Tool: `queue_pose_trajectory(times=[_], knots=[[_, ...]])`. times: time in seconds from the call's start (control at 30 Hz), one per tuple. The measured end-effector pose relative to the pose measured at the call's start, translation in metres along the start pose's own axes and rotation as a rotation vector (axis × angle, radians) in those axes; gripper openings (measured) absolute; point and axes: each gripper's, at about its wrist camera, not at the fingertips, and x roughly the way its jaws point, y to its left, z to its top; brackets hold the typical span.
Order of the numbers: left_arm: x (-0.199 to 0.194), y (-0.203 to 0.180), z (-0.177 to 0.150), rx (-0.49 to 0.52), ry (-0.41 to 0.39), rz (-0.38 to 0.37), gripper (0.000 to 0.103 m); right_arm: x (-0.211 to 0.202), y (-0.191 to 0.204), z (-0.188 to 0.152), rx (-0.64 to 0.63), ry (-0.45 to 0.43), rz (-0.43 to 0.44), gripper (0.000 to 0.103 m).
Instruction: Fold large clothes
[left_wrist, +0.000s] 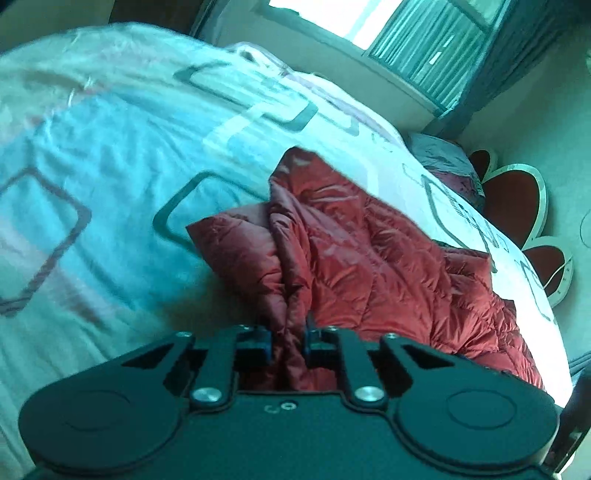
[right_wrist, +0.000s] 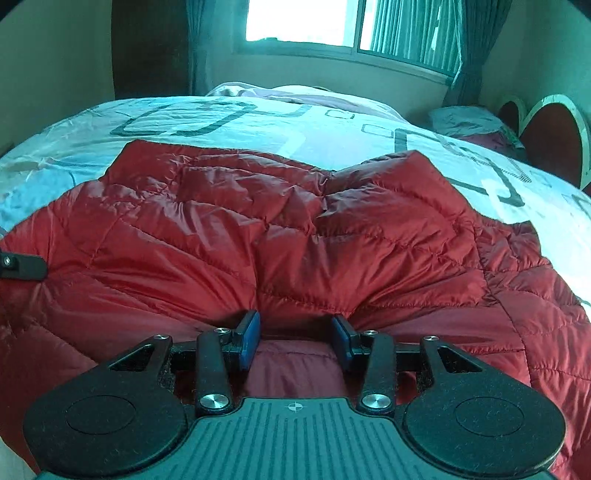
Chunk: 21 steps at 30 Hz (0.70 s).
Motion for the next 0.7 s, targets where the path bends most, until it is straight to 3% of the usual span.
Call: queue_pose_trajectory(times=[0.2,0.43,0.7], knots=[[-0.021,-0.035,0.007,0.076,-0.062,-0.01,0.01,-0.003,-0.003,0.001,0.013,0.008,0.049,0.042],[-0.039,-0.111,0.011,0.211,-0.109,-0.065,0.01,-0.02,-0.028,0.011,0.1,-0.006,0.131,0.043],[-0.022,-0.184,-0.008,0.297,-0.077,-0.146,0.01,-0.094,-0.104,-0.008,0.151,-0.071,0.041,0.043]])
